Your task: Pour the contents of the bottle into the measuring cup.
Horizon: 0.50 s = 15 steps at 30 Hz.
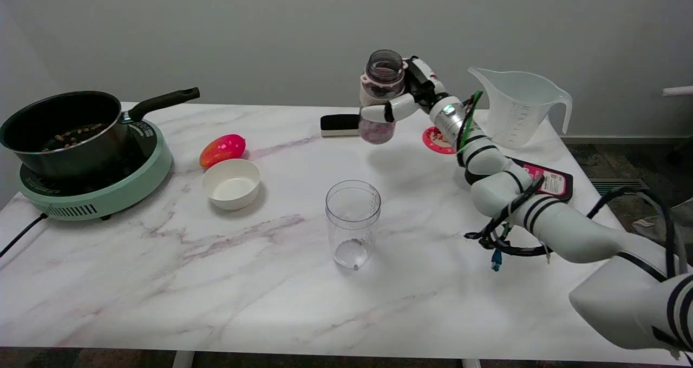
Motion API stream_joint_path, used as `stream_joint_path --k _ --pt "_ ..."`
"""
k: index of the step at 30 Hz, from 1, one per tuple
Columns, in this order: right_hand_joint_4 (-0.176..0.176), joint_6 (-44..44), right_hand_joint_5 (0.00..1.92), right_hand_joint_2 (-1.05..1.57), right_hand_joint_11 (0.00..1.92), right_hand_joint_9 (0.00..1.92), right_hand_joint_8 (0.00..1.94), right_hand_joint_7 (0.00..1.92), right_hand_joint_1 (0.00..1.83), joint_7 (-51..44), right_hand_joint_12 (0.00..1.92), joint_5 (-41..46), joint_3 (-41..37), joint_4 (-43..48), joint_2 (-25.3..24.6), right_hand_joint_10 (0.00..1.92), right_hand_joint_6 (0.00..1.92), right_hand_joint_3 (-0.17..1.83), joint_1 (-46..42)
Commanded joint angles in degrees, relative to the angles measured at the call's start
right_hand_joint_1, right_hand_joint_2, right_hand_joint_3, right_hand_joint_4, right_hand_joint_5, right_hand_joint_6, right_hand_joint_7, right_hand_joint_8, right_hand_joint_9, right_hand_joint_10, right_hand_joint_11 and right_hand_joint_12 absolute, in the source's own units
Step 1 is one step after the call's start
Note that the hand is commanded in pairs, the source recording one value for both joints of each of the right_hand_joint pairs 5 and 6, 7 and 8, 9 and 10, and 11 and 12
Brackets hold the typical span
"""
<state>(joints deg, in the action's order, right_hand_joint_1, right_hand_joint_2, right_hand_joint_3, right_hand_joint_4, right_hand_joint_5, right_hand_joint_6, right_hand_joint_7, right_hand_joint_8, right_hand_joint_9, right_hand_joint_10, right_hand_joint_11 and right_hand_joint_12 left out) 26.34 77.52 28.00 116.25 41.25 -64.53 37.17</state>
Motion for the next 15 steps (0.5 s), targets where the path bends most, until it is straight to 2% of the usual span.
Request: stream_joint_path --k 1,5,12,15 --pt "0.0 -8.5 1.0 0.28 0.81 1.06 1.19 1.19 1.47 -15.9 0.81 -0.1 -19.7 27.1 7.8 1.06 1.0 0.95 -18.5" --pt "0.0 -11.2 1.0 0.28 0.82 1.07 1.2 1.2 1.47 -19.3 0.82 -0.9 -23.8 33.2 8.2 1.07 1.0 0.97 -23.0" --pt "0.0 -13.9 1.01 0.28 0.82 1.07 1.2 1.2 1.48 -19.8 0.82 -4.9 -28.9 41.1 7.8 1.07 1.01 0.98 -29.0" --pt "0.0 -16.8 1.0 0.27 0.82 1.07 1.2 1.2 1.48 -23.4 0.82 -5.7 -30.5 44.6 7.6 1.07 1.0 0.99 -31.3"
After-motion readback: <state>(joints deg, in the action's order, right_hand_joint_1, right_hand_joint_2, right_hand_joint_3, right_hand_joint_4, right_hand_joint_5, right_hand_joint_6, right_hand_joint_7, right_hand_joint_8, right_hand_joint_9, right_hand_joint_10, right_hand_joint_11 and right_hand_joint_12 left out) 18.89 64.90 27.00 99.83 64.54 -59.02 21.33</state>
